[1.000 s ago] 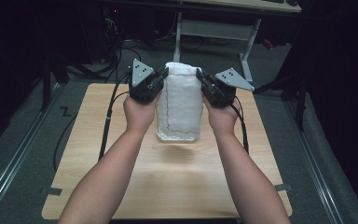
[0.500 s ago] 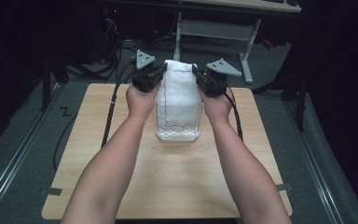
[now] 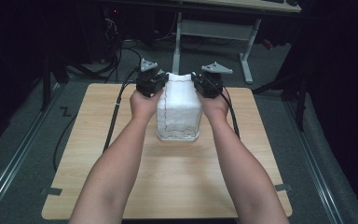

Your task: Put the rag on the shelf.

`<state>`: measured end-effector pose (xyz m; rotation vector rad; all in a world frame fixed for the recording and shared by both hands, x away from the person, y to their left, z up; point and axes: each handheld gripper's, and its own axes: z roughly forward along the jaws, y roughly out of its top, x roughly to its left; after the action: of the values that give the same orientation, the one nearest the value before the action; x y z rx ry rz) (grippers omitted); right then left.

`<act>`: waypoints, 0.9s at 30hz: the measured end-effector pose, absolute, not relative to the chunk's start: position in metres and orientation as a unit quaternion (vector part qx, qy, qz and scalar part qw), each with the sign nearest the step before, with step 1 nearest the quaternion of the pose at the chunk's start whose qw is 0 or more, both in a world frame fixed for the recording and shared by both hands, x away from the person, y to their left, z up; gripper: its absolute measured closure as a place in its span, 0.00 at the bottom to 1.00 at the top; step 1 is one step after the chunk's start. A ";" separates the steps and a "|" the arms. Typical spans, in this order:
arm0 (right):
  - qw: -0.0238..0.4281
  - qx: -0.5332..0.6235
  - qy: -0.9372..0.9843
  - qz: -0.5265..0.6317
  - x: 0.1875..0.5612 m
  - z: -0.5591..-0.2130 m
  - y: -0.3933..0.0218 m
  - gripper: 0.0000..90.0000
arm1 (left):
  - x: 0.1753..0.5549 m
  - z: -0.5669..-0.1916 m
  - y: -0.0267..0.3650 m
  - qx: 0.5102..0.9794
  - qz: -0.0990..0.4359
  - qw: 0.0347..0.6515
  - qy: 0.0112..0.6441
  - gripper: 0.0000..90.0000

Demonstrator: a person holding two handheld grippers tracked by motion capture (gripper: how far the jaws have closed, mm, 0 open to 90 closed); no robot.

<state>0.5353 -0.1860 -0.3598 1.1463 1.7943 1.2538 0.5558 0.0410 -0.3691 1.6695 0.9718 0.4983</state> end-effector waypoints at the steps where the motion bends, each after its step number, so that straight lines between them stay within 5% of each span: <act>1: 0.325 0.439 0.686 0.481 0.536 -0.361 -0.186 0.83 | 0.556 -0.370 0.042 0.706 0.208 0.538 0.412 0.74; 6: 0.319 0.441 0.690 0.478 0.537 -0.363 -0.186 0.82 | 0.554 -0.370 0.049 0.689 0.213 0.547 0.425 0.65; 27: 0.332 0.418 0.695 0.481 0.506 -0.354 -0.183 0.73 | 0.518 -0.365 0.063 0.684 0.239 0.556 0.407 0.65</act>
<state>0.5060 -0.1834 -0.3544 1.0920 1.8170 1.2580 0.5181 0.0632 -0.3654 1.6153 0.9598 0.5633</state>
